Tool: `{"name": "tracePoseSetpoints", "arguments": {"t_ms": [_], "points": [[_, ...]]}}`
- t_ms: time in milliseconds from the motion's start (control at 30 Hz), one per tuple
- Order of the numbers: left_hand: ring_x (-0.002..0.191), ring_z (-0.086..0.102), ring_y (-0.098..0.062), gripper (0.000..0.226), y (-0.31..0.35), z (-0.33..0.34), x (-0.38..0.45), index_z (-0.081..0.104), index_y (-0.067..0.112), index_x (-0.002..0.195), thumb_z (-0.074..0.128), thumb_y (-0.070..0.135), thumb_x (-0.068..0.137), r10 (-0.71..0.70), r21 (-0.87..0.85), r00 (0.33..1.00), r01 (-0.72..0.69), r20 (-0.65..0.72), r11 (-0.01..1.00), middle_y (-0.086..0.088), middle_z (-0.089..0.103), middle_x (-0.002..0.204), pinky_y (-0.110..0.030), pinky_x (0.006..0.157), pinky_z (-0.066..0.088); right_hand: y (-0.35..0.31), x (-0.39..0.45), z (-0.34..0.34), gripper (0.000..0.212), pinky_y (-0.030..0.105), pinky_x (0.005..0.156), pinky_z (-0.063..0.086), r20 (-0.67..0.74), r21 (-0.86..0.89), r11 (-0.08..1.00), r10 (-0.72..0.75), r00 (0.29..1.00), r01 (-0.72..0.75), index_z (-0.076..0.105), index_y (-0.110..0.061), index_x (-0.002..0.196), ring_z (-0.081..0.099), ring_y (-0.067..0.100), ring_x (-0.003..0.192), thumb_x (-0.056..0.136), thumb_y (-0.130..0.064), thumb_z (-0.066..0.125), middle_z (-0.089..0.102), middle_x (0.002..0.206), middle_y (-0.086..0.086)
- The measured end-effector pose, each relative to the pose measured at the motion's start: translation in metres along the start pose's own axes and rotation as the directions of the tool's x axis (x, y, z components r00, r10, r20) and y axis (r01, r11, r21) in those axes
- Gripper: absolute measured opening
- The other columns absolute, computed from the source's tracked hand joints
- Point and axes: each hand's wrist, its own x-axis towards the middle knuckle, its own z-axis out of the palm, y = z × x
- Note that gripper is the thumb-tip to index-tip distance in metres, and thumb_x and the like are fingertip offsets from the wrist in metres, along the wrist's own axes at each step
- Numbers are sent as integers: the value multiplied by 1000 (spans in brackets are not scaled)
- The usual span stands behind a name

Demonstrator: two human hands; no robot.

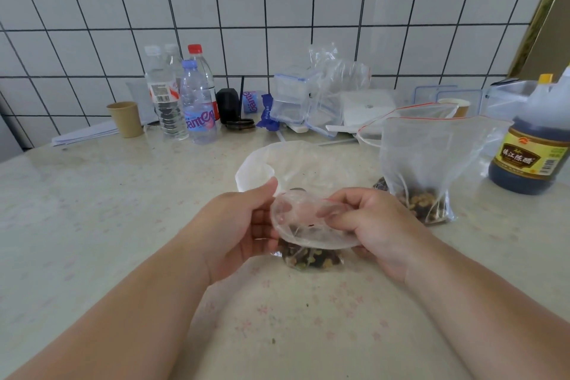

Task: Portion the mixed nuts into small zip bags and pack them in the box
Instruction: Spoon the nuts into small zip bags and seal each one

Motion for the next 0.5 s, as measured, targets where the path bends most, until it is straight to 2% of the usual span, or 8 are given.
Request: {"name": "tracePoseSetpoints", "arguments": {"t_ms": [67, 133, 200, 233, 300, 367, 433, 500], "points": [[56, 54, -20, 30, -3, 1, 0, 80, 12, 76, 77, 41, 78, -11, 46, 1000, 11, -1, 999, -14, 65, 75, -28, 47, 47, 2, 0, 1, 19, 24, 65, 42, -39, -171, 982, -81, 996, 74, 76, -33, 81, 59, 4, 70, 78, -16, 67, 70, 70, -15], [54, 54, -19, 24, -4, 3, -1, 77, 15, 68, 82, 39, 67, 23, 107, 1000, -24, 9, 994, -12, 66, 72, -27, 48, 47, 4, -1, -2, 11, 25, 60, 41, -92, -345, 930, -164, 982, 123, 72, -34, 83, 53, 4, 62, 80, -26, 64, 66, 68, -6], [55, 57, -18, 21, -4, 3, -2, 74, 19, 63, 86, 35, 70, 107, 240, 994, -99, -22, 966, -11, 69, 71, -25, 49, 50, 3, 0, -5, 11, 29, 59, 40, -86, -363, 923, -171, 982, 129, 68, -27, 79, 47, 7, 58, 72, -33, 61, 59, 63, 1], [54, 58, -16, 23, -5, 2, -2, 72, 22, 63, 86, 34, 77, 181, 368, 982, -149, -52, 918, -8, 69, 69, -23, 50, 50, 1, -1, -7, 19, 31, 62, 39, -51, -323, 940, -137, 989, 114, 66, -22, 78, 47, 8, 58, 67, -37, 61, 55, 61, 0], [51, 57, -7, 26, -8, 0, -1, 67, 26, 68, 81, 39, 85, 382, 659, 921, -237, -83, 714, 4, 67, 62, -13, 48, 45, -4, -4, -12, 41, 37, 71, 42, 59, -196, 979, -45, 997, 56, 68, -15, 81, 56, 13, 65, 62, -50, 66, 59, 65, -3], [56, 55, -4, 27, -10, 0, -2, 63, 28, 71, 78, 44, 86, 549, 790, 834, -306, -46, 532, 10, 66, 71, -10, 54, 44, -6, -7, -12, 55, 37, 77, 45, 130, -153, 988, -7, 991, 27, 74, -17, 83, 66, 16, 72, 62, -67, 67, 68, 71, -3], [67, 55, -6, 26, -11, 0, -4, 58, 29, 73, 76, 40, 88, 634, 818, 773, -357, -12, 451, 15, 64, 79, -9, 60, 44, -5, -6, -9, 48, 32, 71, 44, 88, -231, 970, -60, 994, 79, 74, -25, 82, 61, 5, 64, 67, -69, 67, 66, 66, -13], [62, 52, -4, 26, -11, 0, -5, 53, 30, 74, 73, 31, 90, 669, 836, 743, -366, -1, 408, 19, 61, 73, -11, 58, 43, -3, -3, -6, 27, 29, 63, 41, 15, -332, 930, -159, 987, 155, 70, -29, 80, 51, 1, 56, 74, -55, 72, 57, 60, -16]]}}
